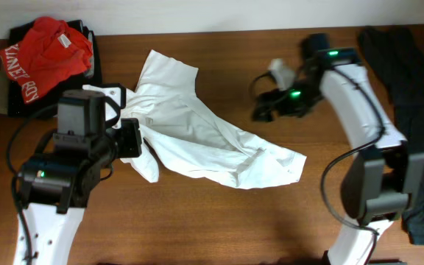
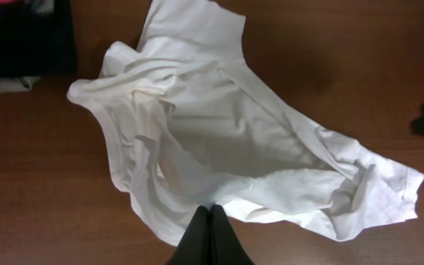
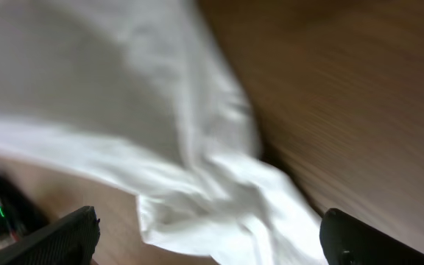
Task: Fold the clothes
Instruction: 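Grasp the T-shirt's right side with the right gripper and pull it left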
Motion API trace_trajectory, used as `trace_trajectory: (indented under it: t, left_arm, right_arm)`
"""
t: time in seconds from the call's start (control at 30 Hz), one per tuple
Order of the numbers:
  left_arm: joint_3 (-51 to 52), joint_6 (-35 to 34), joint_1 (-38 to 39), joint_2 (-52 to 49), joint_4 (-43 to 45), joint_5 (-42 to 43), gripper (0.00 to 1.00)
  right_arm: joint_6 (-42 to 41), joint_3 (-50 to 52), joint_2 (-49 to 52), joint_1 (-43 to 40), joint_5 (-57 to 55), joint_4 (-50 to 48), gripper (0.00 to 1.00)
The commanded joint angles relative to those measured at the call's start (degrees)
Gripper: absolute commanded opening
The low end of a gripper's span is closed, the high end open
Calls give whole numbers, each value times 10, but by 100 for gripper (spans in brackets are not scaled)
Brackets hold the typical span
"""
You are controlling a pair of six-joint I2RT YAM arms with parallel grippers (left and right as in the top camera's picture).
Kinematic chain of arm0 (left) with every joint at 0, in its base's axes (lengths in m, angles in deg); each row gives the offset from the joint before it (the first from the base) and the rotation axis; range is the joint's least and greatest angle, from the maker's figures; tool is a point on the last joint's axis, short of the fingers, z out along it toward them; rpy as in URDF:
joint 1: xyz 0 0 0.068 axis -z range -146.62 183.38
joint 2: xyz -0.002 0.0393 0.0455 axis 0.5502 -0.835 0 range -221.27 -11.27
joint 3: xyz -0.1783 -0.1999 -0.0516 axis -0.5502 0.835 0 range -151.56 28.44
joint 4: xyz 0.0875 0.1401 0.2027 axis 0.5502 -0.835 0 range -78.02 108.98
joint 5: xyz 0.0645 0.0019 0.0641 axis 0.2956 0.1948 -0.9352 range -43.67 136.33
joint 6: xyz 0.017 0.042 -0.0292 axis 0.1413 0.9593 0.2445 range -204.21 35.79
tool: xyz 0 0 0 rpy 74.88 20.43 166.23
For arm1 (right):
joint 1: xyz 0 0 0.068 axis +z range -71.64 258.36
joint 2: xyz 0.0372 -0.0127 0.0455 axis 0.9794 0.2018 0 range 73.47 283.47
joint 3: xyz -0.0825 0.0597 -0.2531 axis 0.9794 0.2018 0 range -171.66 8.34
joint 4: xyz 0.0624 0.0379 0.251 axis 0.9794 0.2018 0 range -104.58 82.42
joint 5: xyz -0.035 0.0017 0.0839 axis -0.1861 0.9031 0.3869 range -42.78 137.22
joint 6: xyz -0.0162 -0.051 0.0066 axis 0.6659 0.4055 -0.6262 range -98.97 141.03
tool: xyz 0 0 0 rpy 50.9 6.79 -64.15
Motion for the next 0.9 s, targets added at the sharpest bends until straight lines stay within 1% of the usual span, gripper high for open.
trace_trajectory:
  t: [0.0,0.13,0.2,0.3,0.43,0.57,0.63,0.7,0.87]
  left_arm:
    - [-12,11,-2,0,1,-8,1]
    - [-28,11,-2,4,-8,-17,1]
    - [-47,11,-2,8,-28,-44,1]
    - [-81,11,-2,9,-61,-83,1]
    - [-104,11,-2,9,-81,-107,1]
    - [-110,11,-2,9,-89,-141,1]
    - [-115,11,-2,9,-90,-141,1]
    - [-124,11,-2,9,-90,-141,1]
    - [-146,11,-2,9,-91,-141,1]
  right_arm:
    - [89,3,7,72,24,-18,99]
    - [119,3,28,135,22,-40,99]
    - [120,3,38,159,4,-51,99]
    - [120,3,49,178,-12,-64,99]
    - [121,3,49,186,4,-78,99]
    - [153,3,49,186,46,-67,99]
    - [174,3,51,188,78,-65,99]
    - [175,3,54,190,103,-67,99]
    - [236,23,58,203,181,-67,99]
